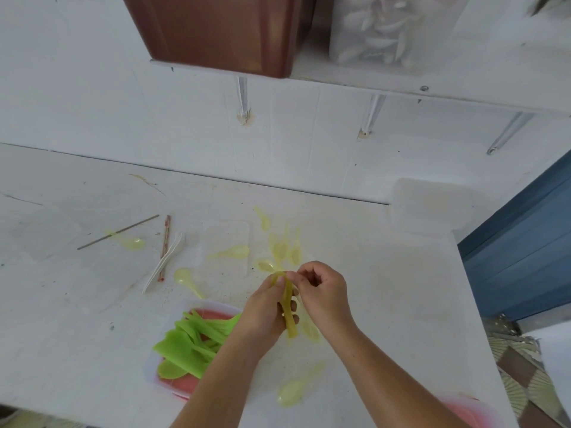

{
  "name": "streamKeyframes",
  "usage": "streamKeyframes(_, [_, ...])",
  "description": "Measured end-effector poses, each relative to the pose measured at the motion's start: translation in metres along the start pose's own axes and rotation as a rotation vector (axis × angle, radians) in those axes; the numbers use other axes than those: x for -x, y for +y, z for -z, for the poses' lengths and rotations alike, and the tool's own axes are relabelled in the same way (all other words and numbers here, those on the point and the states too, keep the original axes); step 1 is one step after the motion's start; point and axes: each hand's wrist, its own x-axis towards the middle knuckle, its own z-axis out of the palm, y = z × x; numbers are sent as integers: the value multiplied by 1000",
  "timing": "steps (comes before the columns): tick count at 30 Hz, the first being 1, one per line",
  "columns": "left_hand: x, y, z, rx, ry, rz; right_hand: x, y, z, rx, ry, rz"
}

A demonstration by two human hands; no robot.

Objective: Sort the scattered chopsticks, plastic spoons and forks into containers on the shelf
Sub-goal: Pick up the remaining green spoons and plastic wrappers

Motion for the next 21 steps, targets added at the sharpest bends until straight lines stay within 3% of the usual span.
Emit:
streamKeyframes(4, [-2, -1, 4, -51, 81, -2, 3, -1, -4, -36, 48, 30])
streamKeyframes(10, [-7, 0, 5, 99, 40, 138, 9, 1, -2, -45, 28, 2])
streamKeyframes(16, [2, 2, -4, 205, -107, 193, 4, 6, -10, 57, 64, 201])
streamKeyframes(21, [1, 7, -8, 213, -120, 147, 5, 7, -19, 0, 154, 107])
